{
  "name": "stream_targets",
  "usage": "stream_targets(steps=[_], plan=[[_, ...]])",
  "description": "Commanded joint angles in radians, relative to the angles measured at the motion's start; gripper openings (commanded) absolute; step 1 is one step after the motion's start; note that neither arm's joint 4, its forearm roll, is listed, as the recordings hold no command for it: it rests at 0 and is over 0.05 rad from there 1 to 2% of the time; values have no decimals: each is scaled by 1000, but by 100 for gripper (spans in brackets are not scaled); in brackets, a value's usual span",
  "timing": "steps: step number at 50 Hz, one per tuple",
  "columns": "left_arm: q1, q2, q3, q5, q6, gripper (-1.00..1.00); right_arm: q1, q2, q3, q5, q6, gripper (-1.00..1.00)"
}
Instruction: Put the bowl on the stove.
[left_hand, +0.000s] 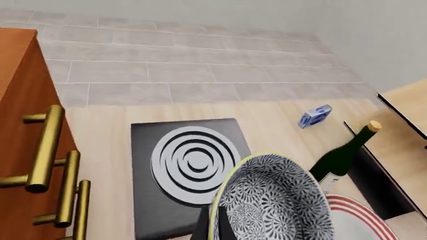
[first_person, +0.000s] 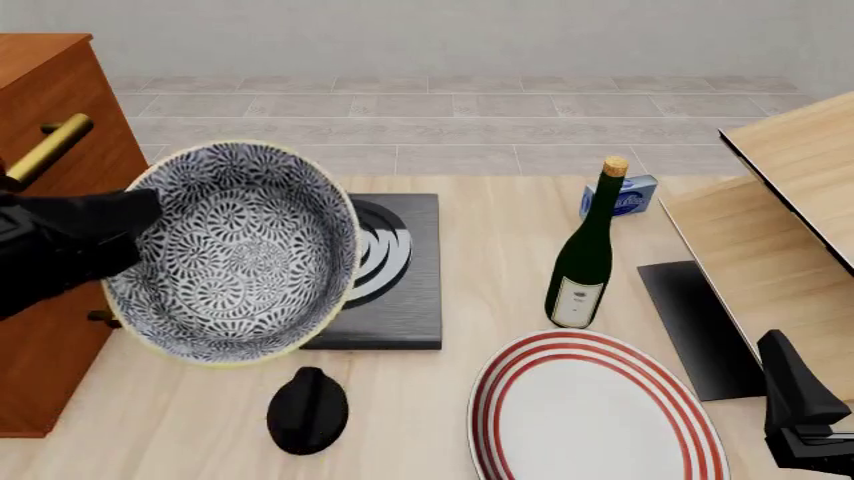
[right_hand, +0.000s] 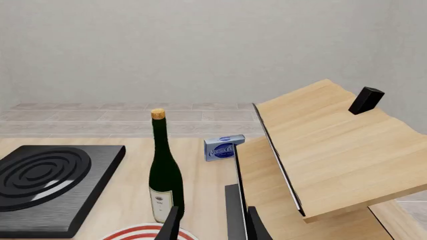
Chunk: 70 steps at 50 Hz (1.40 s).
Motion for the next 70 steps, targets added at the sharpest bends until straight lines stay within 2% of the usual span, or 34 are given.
stream_targets(steps=[1, 3, 5, 7, 13, 15, 20, 33, 40, 70], plan=[[54, 121, -82, -43, -93, -100, 0, 0, 0, 0, 0, 100], [82, 170, -101, -43, -91, -100, 0, 0, 0, 0, 0, 100], [71, 186, -106, -36, -118, -100, 0, 0, 0, 0, 0, 100], [71, 180, -108, -39, -111, -100, 0, 0, 0, 0, 0, 100], [80, 220, -133, -30, -154, -100, 0, 0, 0, 0, 0, 100], [65, 239, -143, -16, -209, -100, 0, 0, 0, 0, 0, 100], [47, 248, -152, -13, -243, -100, 0, 0, 0, 0, 0, 100], [36, 290, -201, -22, -244, -100, 0, 0, 0, 0, 0, 100], [12, 305, -198, -31, -249, -100, 0, 0, 0, 0, 0, 100], [36, 533, -217, -187, -225, -100, 0, 0, 0, 0, 0, 100]])
